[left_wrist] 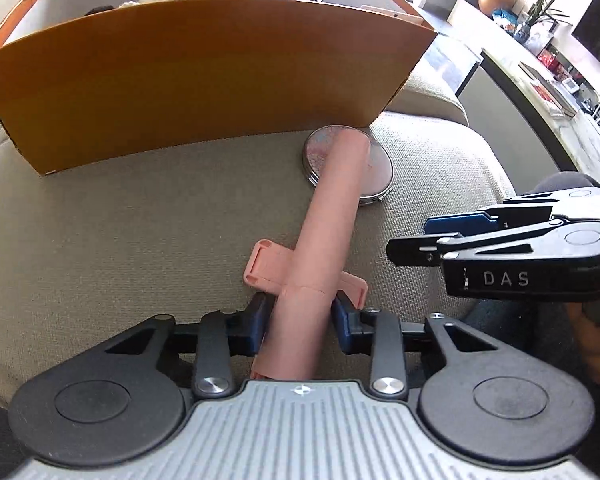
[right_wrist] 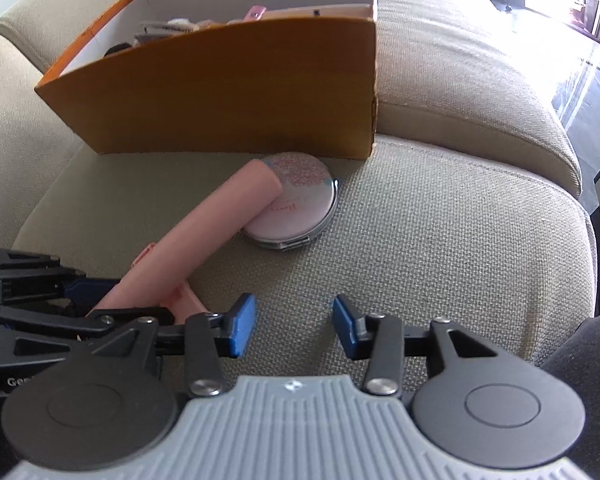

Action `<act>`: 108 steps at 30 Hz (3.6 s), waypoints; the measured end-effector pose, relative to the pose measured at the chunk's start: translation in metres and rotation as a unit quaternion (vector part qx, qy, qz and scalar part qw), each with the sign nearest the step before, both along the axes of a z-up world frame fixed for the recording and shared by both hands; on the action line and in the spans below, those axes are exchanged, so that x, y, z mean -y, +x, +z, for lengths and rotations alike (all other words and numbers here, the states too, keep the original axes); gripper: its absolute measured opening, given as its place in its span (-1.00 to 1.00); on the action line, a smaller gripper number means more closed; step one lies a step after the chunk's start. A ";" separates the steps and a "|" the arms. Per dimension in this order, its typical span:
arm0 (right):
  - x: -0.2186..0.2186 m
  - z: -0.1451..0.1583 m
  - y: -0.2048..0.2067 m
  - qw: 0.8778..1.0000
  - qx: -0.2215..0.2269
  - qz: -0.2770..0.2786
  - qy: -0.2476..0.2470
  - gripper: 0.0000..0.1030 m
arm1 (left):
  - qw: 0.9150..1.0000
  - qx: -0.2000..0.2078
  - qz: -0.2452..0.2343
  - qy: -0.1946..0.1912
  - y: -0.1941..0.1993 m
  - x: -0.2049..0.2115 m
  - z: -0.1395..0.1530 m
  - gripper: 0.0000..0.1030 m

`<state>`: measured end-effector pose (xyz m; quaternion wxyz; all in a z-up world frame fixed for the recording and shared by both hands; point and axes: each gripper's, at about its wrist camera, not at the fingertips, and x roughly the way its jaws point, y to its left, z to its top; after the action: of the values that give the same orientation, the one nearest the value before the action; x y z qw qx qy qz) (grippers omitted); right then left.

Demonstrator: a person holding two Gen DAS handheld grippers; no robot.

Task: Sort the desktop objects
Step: 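Withdraw both grippers to the pile and grasp the pink roller with the left, then grasp the round pink compact mirror with the right gripper while the left holds the roller, then lift the compact mirror and pink roller and carry both over the shoebox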

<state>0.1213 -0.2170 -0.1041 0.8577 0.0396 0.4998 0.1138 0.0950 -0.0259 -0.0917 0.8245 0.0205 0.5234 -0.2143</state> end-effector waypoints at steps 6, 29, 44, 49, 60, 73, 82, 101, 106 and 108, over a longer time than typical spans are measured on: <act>0.018 0.004 0.013 0.999 0.003 -0.049 0.003 0.17 | 0.999 0.012 0.037 0.006 -0.002 -0.017 0.007 -0.34; 0.022 -0.006 0.047 0.995 0.000 -0.069 0.073 -0.03 | 0.995 -0.007 0.091 -0.051 0.011 -0.052 0.001 -0.34; -0.006 0.012 0.039 0.997 0.013 -0.012 0.075 -1.00 | 0.993 -0.015 0.096 -0.067 0.012 -0.052 -0.001 -0.31; -0.006 0.007 0.044 0.993 0.002 -0.059 0.099 -0.75 | 0.992 -0.017 0.097 -0.073 0.011 -0.055 0.000 -0.31; -0.001 -0.021 0.056 0.981 -0.052 -0.093 0.160 0.00 | 0.994 -0.016 0.088 -0.060 0.012 -0.049 -0.001 -0.30; -0.037 0.013 0.029 0.993 0.007 -0.052 0.103 -0.68 | 0.992 -0.024 0.097 -0.077 0.016 -0.049 -0.004 -0.30; -0.084 0.041 0.006 0.996 0.074 0.046 0.008 -0.69 | 0.992 -0.030 0.100 -0.076 0.020 -0.048 -0.005 -0.29; -0.050 0.040 0.031 0.998 0.049 0.014 0.041 -0.72 | 0.994 0.009 0.095 -0.060 0.014 -0.046 0.001 0.12; -0.025 0.040 0.020 0.998 0.047 -0.013 0.029 -0.72 | 0.995 0.007 0.087 -0.046 0.020 -0.040 -0.001 0.12; -0.014 0.035 0.014 0.998 0.043 -0.022 0.030 -0.72 | 0.995 0.006 0.086 -0.042 0.022 -0.035 -0.002 0.13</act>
<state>0.1352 -0.2026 -0.0688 0.8790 0.0711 0.4582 0.1111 0.1172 0.0088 -0.0936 0.8434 -0.0585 0.5083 -0.1641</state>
